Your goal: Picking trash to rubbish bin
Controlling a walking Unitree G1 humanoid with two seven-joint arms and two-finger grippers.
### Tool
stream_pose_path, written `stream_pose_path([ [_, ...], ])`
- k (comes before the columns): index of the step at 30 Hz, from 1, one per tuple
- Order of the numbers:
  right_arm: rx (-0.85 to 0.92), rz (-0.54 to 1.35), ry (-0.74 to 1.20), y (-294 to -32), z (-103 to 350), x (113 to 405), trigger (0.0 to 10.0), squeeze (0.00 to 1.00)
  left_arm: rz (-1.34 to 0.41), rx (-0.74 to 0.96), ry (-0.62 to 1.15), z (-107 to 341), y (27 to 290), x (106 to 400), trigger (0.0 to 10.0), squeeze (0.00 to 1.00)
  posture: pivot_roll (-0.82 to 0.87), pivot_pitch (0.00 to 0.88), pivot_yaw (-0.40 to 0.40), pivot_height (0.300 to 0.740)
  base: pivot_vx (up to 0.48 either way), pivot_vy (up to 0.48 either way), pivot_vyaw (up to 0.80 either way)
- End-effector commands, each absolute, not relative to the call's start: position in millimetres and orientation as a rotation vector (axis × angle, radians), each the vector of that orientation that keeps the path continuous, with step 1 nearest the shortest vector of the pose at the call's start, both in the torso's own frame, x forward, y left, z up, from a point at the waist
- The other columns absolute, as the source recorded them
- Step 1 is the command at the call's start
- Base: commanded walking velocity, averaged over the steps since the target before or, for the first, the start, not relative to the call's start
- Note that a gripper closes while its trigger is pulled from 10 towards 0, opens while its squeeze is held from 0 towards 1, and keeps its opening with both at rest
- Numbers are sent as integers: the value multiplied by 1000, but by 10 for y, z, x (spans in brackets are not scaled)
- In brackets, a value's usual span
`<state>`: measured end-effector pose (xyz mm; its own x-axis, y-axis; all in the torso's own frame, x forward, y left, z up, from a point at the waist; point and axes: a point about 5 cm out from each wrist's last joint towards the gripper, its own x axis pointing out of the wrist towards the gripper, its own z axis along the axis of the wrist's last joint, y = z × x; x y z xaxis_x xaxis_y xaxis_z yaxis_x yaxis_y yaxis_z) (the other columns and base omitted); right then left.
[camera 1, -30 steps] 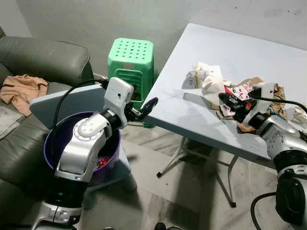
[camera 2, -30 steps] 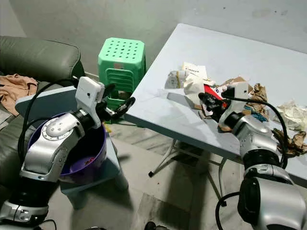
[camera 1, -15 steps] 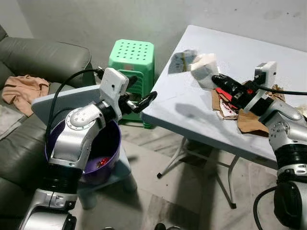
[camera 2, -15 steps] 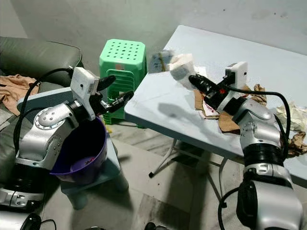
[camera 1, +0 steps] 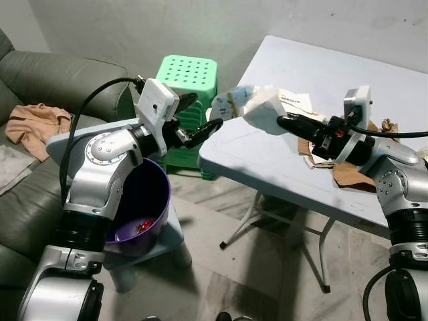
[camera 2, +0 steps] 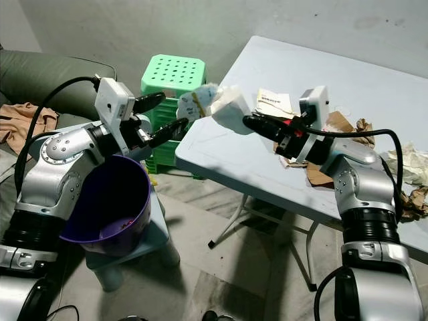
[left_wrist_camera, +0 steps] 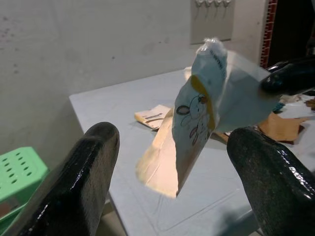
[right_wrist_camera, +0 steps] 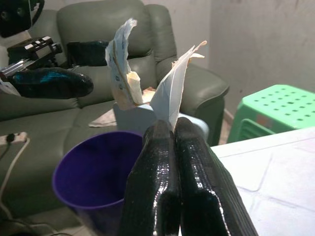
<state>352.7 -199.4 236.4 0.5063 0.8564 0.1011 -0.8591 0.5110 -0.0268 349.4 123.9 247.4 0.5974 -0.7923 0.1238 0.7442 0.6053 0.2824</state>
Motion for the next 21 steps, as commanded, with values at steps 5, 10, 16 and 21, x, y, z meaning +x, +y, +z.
stream_pose_path([
  [5,-6,1091,-123,-1972,2467,3451,10000,0,-943,225,-264,2525,1174,3493,10000,0,78,116,-88,740,0,0,0],
  [10,-11,1114,-125,-1944,2512,3431,10000,0,-982,170,-266,2533,1158,3479,5608,0,73,118,-84,740,0,0,0],
  [16,-17,1145,-132,-1913,2566,3387,10000,0,-1027,108,-280,2566,1161,3455,0,0,69,120,-81,740,0,0,0],
  [21,-20,1156,-132,-1900,2581,3372,10000,0,-1050,84,-283,2584,1151,3444,0,0,67,120,-79,740,0,0,0],
])
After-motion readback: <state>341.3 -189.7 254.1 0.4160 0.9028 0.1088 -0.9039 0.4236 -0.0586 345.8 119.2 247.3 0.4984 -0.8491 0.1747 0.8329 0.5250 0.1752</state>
